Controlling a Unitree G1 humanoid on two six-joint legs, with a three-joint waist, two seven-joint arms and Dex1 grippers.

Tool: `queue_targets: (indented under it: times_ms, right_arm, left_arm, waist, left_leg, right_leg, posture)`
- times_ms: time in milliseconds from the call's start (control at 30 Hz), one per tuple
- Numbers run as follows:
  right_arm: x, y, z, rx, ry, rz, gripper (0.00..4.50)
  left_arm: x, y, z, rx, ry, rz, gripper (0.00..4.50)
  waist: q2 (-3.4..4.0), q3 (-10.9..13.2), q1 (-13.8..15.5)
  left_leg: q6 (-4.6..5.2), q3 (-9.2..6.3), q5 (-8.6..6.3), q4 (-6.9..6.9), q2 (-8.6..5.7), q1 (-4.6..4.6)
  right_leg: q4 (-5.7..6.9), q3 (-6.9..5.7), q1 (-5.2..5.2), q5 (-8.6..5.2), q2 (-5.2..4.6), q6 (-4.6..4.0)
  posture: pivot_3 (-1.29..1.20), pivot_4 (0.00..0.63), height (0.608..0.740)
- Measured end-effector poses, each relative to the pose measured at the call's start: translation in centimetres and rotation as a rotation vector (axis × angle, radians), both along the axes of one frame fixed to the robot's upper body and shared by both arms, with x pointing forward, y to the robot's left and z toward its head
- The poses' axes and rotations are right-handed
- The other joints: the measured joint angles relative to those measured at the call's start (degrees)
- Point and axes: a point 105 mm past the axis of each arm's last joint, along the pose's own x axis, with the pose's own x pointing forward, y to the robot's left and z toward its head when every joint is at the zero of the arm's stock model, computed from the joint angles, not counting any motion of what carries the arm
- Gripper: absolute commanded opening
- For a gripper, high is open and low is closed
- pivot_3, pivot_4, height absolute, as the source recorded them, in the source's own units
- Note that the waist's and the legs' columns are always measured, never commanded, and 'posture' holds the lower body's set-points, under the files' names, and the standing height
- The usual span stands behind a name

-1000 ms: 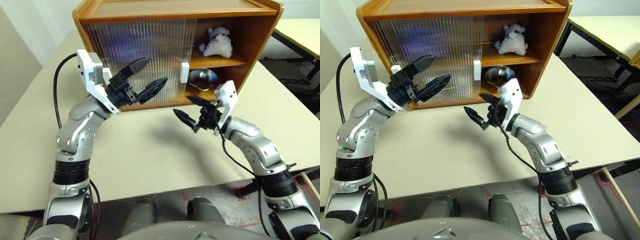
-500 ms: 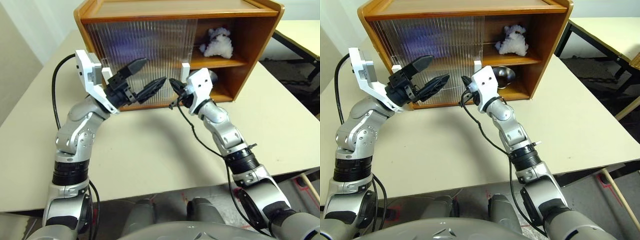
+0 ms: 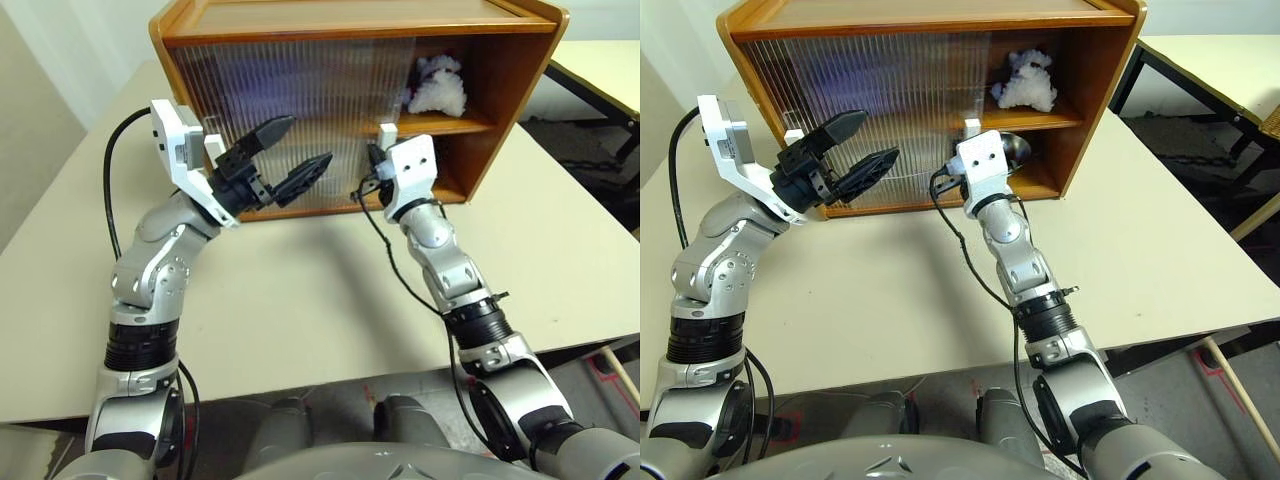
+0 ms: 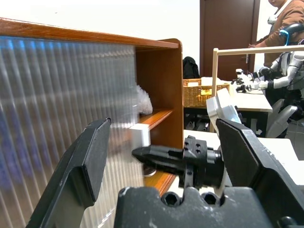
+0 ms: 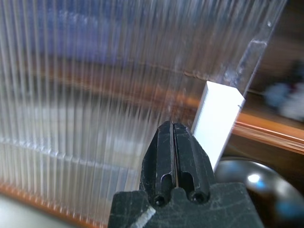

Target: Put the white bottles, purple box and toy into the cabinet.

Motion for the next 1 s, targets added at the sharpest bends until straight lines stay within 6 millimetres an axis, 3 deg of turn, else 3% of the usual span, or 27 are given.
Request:
queue_targets:
  times_ms: [367, 900, 1000]
  right_arm:
    - [0.7, -4.4, 0.0, 0.062, 0.003, -0.158, 0.03]
    - [1.7, -13.8, -1.2, -0.009, -0.025, -0.522, 0.03]
    - [1.9, -14.1, -1.3, -0.024, -0.044, -0.549, 0.03]
  left_arm:
    - [-0.1, -0.1, 0.0, 0.003, -0.002, -0.008, 4.5]
    - [-0.2, -0.3, 0.0, 0.0, -0.008, -0.027, 4.5]
    - [-0.2, -0.5, 0.0, 0.0, -0.009, -0.037, 4.5]
  waist:
    - [-0.01, 0.0, 0.0]
    - [-0.01, 0.0, -0.3]
    - [-0.01, 0.0, -0.1]
  left_leg:
    - [0.03, 0.0, 0.02, 0.0, -0.02, 0.0]
    - [0.08, 0.05, 0.05, 0.0, -0.03, 0.02]
    - [0.11, 0.04, 0.07, 0.0, -0.04, 0.01]
  right_leg:
    - [-0.02, 0.01, 0.03, 0.0, 0.0, 0.01]
    - [-0.04, 0.08, 0.06, 0.0, 0.04, 0.02]
    - [-0.04, 0.07, 0.06, 0.0, 0.04, 0.02]
  posture:
    - [0.07, 0.0, 0.74]
    - [0.06, 0.0, 0.74]
    - [0.06, 0.0, 0.74]
